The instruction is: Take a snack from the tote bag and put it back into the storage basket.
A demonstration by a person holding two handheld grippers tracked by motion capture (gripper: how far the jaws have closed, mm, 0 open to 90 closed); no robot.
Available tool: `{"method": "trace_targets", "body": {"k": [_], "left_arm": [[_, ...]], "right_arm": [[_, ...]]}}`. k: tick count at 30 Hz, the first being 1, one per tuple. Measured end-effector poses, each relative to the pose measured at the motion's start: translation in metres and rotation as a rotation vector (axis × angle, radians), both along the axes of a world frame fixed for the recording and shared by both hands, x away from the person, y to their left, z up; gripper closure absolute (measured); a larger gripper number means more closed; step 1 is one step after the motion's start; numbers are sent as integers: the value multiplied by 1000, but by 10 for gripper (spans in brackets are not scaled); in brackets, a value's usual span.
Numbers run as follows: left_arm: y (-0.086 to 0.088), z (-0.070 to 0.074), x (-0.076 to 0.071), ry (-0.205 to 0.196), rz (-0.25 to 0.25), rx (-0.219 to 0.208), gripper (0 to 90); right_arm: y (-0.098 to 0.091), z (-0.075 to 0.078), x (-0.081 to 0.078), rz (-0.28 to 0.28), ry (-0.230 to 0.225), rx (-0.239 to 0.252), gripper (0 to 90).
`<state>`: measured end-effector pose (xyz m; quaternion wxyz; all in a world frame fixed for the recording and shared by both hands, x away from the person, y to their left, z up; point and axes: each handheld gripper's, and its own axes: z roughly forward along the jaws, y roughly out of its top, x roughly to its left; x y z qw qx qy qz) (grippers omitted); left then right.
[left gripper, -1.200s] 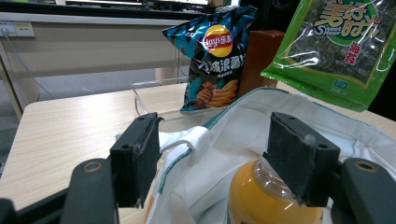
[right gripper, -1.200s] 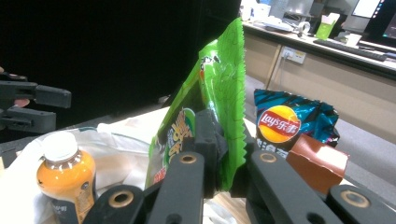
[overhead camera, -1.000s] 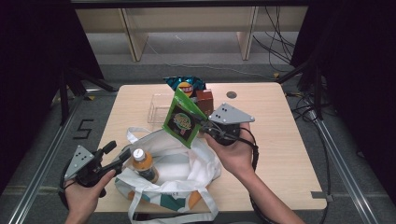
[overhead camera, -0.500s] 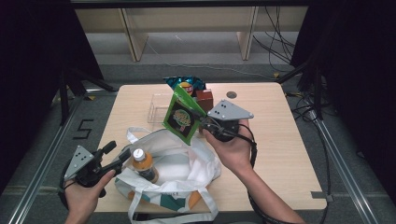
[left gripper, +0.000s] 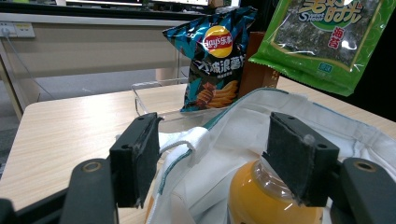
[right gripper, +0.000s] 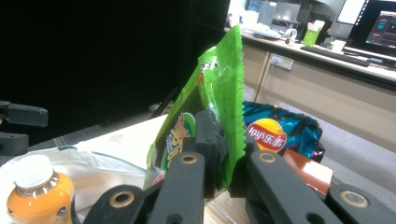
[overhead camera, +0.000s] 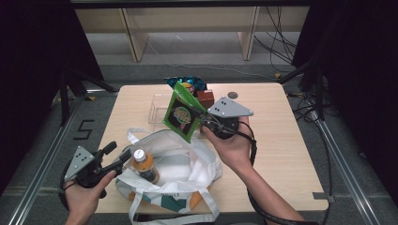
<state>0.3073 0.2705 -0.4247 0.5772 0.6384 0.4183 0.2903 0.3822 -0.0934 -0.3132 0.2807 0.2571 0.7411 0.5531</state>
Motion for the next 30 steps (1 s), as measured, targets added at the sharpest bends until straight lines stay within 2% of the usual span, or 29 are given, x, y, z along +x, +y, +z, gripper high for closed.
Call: {"method": "trace_targets", "body": {"k": [2, 3, 5, 7, 8, 9, 12, 13, 21, 22, 25, 27, 29, 30], "left_arm": [[0, 0, 0, 0, 0, 0, 337], [0, 0, 0, -1, 0, 1, 337], [0, 0, 0, 1, 1, 3, 336], [0, 0, 0, -4, 0, 2, 336], [0, 0, 0, -4, 1, 2, 336], [0, 0, 0, -4, 0, 3, 336], [0, 0, 0, -1, -1, 3, 335], [0, 0, 0, -2, 0, 2, 336], [1, 0, 0, -4, 2, 1, 336], [0, 0, 0, -3, 3, 1, 336], [1, 0, 0, -1, 2, 3, 336], [0, 0, 0, -2, 3, 2, 336], [0, 0, 0, -1, 0, 4, 336], [0, 0, 0, 0, -1, 4, 336]], "right_arm": [[1, 1, 1, 5, -8, 9, 871], [1, 1, 1, -2, 6, 13, 871], [2, 2, 2, 0, 5, 18, 871], [1, 2, 3, -2, 6, 8, 871], [1, 2, 5, -2, -19, 5, 871], [1, 2, 3, -12, 23, 19, 871], [2, 2, 6, -9, -3, 16, 871], [2, 3, 6, -10, 13, 20, 871], [4, 5, 10, -15, 4, 10, 872], [4, 5, 10, -14, 17, 16, 871], [4, 5, 11, -15, 12, 26, 872], [3, 6, 13, -19, -14, 9, 873], [4, 6, 12, -24, 16, 20, 873], [4, 6, 13, -23, 12, 23, 874]]}}
